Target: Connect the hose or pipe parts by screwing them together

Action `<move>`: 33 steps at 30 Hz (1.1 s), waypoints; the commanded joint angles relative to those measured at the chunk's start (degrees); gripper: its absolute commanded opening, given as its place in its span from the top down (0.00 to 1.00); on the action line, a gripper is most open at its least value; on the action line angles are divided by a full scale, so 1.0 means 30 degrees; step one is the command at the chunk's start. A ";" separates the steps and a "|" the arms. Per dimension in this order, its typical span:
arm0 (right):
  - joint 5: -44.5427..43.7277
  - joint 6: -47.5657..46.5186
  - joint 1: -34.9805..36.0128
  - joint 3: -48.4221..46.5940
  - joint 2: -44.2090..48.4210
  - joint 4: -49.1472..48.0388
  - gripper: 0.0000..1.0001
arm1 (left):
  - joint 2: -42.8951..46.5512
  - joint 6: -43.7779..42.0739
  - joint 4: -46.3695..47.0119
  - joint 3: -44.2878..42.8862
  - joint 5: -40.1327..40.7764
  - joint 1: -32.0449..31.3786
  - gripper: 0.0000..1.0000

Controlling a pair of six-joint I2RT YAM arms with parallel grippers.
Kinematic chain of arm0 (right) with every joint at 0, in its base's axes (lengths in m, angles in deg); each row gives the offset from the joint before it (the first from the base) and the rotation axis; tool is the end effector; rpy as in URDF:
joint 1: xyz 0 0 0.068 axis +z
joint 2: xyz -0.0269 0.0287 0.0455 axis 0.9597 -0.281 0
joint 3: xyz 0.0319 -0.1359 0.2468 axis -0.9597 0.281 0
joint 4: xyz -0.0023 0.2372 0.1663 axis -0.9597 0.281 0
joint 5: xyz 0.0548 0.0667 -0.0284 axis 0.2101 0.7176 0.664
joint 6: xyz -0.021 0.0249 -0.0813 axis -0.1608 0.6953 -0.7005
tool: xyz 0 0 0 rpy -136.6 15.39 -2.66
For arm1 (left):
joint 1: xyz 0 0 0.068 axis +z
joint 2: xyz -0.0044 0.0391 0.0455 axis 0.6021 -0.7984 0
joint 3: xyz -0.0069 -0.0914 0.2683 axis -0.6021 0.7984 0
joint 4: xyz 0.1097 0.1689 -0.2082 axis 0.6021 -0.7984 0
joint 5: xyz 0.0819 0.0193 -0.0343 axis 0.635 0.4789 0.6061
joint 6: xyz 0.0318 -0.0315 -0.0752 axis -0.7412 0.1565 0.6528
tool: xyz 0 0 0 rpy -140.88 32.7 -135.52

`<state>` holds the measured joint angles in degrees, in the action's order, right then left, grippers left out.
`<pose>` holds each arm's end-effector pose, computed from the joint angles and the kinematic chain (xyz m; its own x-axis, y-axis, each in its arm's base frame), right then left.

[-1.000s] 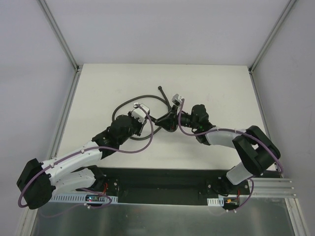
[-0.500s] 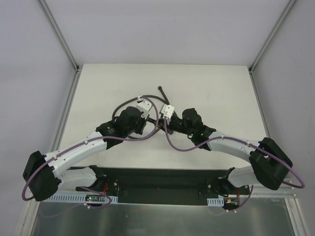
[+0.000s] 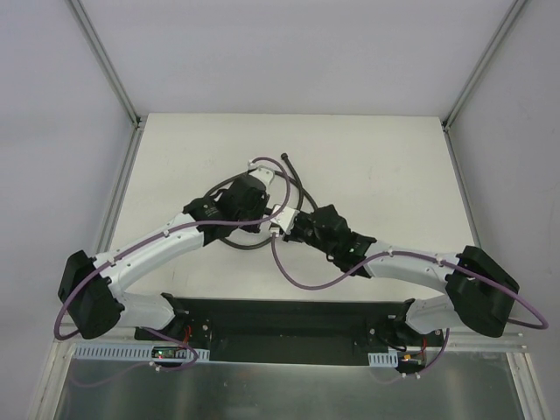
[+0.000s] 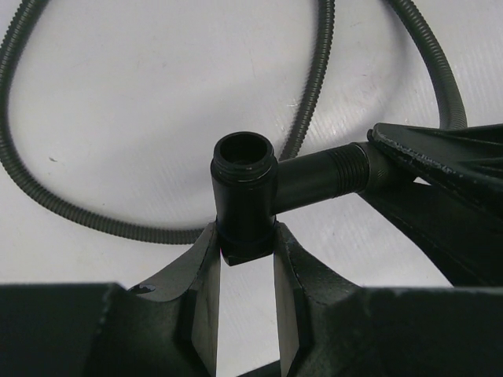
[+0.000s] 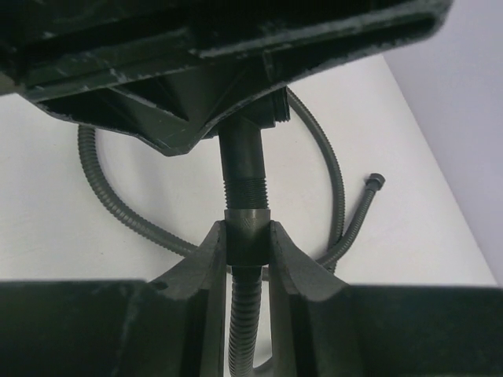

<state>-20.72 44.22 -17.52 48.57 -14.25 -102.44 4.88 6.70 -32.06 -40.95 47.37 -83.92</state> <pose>0.2032 0.3026 0.2335 0.5304 -0.4883 -0.6930 -0.6416 0.3030 -0.7046 0.2409 -0.2328 0.2723 -0.5640 0.2486 -0.7875 0.4723 0.8793 -0.0607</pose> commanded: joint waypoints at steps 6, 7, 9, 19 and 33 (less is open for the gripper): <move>-0.2464 -0.4011 0.1931 -0.1448 -0.0316 -0.1940 0.99 | -0.2027 0.2540 -0.1812 -0.3013 -0.2800 -0.0687 1.00; -0.2494 -0.4278 0.2050 -0.1566 -0.0549 -0.1707 0.99 | -0.2144 0.2541 -0.2044 -0.3304 -0.2946 -0.0687 1.00; -0.2466 -0.4806 0.2342 -0.1771 -0.0726 -0.1501 0.99 | -0.2496 0.2454 -0.2280 -0.3540 -0.3064 -0.0687 1.00; -0.1705 -0.6011 0.2520 -0.1362 -0.0523 -0.2025 0.99 | -0.3376 0.2306 -0.3717 -0.5006 -0.3823 -0.0658 1.00; 0.4942 0.1458 -0.0260 -0.1508 0.0122 -0.2291 0.99 | -0.0946 0.0058 0.1288 -0.0762 -0.6579 -0.0658 1.00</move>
<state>-18.75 40.60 -16.73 48.02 -16.50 -96.84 -1.93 10.99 -42.33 -47.22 42.54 -83.78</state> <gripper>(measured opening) 0.227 0.245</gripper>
